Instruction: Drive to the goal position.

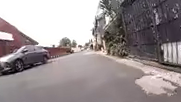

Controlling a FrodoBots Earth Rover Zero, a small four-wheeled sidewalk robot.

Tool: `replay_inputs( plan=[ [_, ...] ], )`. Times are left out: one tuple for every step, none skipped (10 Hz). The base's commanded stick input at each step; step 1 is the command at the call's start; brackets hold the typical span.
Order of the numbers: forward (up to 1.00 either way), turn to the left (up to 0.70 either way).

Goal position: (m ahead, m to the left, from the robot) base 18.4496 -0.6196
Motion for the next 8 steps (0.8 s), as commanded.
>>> replay_inputs(
  plan=[
    [1.0,0.0],
    [1.0,0.0],
    [1.0,0.0],
    [1.0,0.0],
    [1.0,0.0],
    [1.0,0.0],
    [1.0,0.0],
    [1.0,0.0]
  ],
)
